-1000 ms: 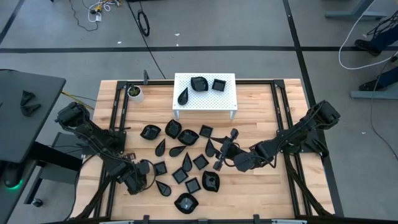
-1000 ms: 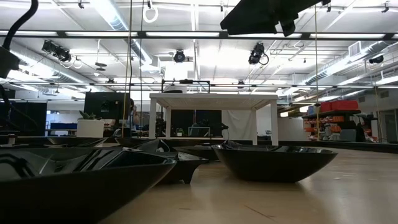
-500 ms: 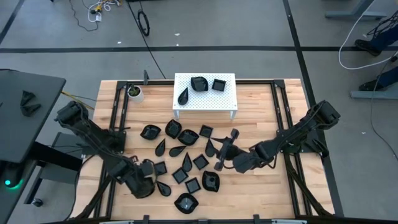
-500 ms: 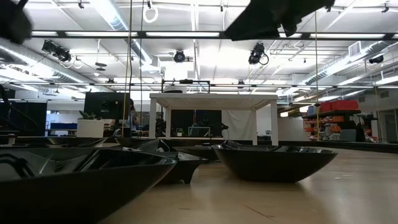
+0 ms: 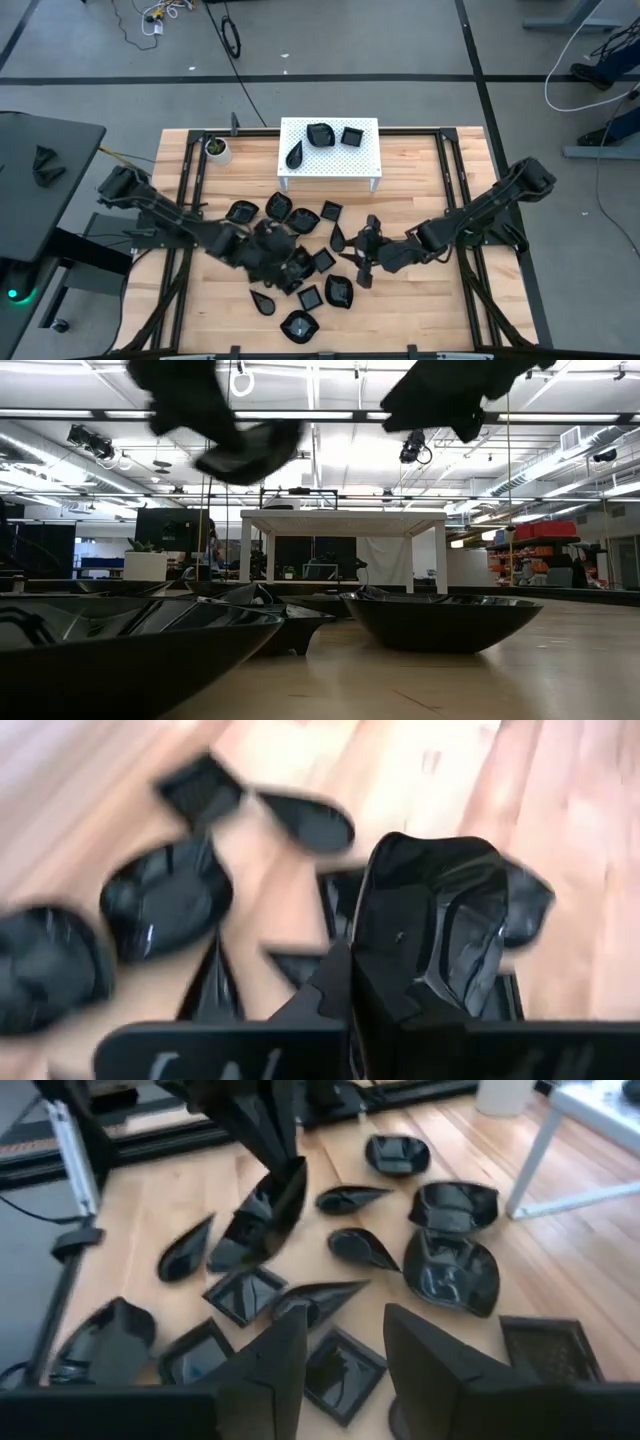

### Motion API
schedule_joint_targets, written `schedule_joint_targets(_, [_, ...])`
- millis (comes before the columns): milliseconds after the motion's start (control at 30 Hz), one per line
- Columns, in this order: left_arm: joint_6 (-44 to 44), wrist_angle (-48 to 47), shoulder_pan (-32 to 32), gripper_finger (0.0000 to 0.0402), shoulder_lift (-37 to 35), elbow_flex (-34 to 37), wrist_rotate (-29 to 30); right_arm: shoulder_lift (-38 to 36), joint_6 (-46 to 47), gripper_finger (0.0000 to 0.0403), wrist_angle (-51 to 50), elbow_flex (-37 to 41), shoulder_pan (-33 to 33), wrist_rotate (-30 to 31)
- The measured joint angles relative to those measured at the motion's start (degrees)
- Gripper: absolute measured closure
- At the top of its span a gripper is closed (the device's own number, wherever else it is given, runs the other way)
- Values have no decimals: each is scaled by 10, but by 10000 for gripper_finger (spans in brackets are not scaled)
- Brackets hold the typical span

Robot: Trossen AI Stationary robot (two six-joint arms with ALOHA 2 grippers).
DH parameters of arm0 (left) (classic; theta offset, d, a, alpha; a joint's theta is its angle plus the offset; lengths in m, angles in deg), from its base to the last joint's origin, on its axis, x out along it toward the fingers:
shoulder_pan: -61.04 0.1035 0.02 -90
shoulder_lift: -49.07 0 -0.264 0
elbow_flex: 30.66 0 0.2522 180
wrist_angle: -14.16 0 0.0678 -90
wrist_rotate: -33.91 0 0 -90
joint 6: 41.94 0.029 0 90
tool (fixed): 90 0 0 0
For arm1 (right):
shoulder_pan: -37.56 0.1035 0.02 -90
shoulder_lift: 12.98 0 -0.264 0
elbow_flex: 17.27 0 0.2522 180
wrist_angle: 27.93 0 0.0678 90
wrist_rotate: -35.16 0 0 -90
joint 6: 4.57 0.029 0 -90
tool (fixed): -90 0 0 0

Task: Pick & Place Mini shaped plates
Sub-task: Stack the black leaf-shaped plate on top of the other black leaf-shaped plate on the shelf

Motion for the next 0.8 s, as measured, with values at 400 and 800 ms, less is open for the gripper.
schedule_joint_targets(400, [56,77,62,398,46,-4,13,31,1,212,33,0,-42,14])
schedule_joint_targets(800, [36,105,63,396,46,-4,52,31,-18,226,68,0,-69,-22])
